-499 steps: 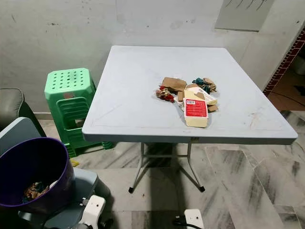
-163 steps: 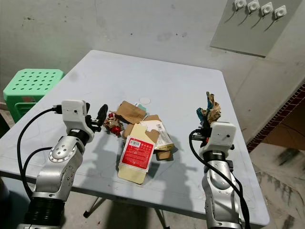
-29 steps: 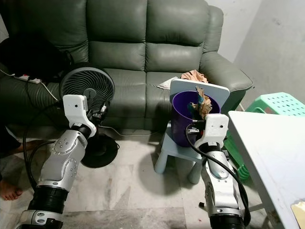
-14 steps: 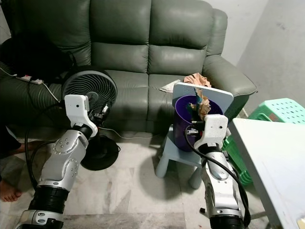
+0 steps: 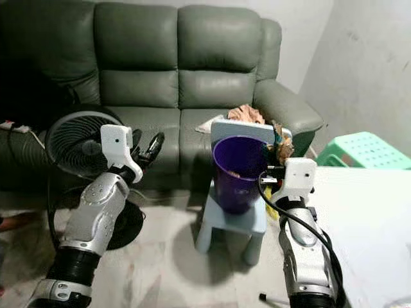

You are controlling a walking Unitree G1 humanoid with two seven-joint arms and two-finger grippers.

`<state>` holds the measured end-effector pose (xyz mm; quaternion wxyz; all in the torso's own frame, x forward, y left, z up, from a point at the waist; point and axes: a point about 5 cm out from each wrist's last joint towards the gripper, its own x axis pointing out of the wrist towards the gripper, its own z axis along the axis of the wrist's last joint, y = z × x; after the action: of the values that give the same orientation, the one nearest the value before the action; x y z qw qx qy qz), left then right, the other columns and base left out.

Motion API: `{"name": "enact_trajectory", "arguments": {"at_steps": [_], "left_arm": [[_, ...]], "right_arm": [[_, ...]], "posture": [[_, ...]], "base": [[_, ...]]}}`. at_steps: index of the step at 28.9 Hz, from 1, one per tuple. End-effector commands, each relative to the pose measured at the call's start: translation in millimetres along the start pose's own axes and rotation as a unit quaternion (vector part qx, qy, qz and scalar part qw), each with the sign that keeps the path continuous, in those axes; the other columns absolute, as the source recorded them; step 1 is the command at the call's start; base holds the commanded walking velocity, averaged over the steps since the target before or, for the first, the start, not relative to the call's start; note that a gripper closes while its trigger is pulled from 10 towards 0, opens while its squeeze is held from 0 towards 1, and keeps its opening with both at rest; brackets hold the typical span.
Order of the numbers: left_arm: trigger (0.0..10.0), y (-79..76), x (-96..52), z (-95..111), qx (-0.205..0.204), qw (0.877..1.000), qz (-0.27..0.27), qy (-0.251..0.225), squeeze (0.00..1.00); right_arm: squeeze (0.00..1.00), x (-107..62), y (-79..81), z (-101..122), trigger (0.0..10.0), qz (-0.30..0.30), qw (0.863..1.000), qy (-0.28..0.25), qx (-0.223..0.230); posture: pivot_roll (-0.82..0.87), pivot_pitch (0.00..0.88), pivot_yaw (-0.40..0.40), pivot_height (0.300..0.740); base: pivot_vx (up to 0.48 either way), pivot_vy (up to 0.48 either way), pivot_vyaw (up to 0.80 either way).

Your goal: Picking trash to rubbish bin

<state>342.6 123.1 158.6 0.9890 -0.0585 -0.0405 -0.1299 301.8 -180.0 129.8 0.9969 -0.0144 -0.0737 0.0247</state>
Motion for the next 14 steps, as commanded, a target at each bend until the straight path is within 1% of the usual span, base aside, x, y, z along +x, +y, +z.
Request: {"name": "enact_trajectory", "arguments": {"at_steps": [1,2,3,6,8,10,13,14], "left_arm": [[10.0,0.4,1.9,0.9,0.001,1.000,0.001,0.002,0.00],[10.0,0.3,2.0,0.9,0.001,1.000,0.001,0.002,0.00],[10.0,0.2,2.1,1.0,0.001,1.000,0.001,0.002,0.00],[10.0,-0.3,2.5,1.4,0.001,1.000,0.001,0.001,0.00],[10.0,-0.4,2.7,1.5,0.001,1.000,0.001,0.001,0.00],[10.0,0.0,3.1,1.6,0.001,1.000,0.001,0.001,0.00],[10.0,0.1,3.6,2.0,0.001,1.000,0.001,0.000,0.00],[10.0,0.1,3.6,2.0,0.001,1.000,0.001,0.000,0.00]], "right_arm": [[0.00,3.0,0.4,4.1,10.0,0.007,1.000,-0.006,-0.013],[0.00,3.1,0.4,4.0,10.0,0.007,1.000,-0.006,-0.012],[0.00,3.1,0.3,3.8,10.0,0.006,1.000,-0.006,-0.010],[0.00,3.4,0.0,3.8,10.0,0.004,1.000,-0.007,-0.007],[0.00,3.4,0.2,4.5,10.0,0.005,1.000,-0.011,-0.006],[0.00,3.3,0.9,4.3,10.0,0.006,1.000,-0.010,0.004],[0.00,4.3,1.3,4.4,10.0,0.011,1.000,-0.006,-0.017],[0.00,4.3,1.3,4.4,10.0,0.011,1.000,-0.006,-0.017]], "posture": [[-0.01,0.000,-0.085,0.740],[-0.01,0.000,-0.085,0.740],[-0.01,0.000,-0.085,0.740],[-0.01,0.000,-0.085,0.740],[-0.01,0.000,-0.085,0.740],[-0.01,0.000,-0.085,0.740],[-0.01,0.000,-0.085,0.740],[-0.01,0.000,-0.085,0.740]], "base": [[0.465,0.000,0.00],[0.465,0.000,0.00],[0.330,0.000,0.47],[0.372,0.000,0.72],[0.461,0.000,0.51],[0.396,0.000,0.00],[0.463,0.000,0.00],[0.465,0.000,0.00]]}}
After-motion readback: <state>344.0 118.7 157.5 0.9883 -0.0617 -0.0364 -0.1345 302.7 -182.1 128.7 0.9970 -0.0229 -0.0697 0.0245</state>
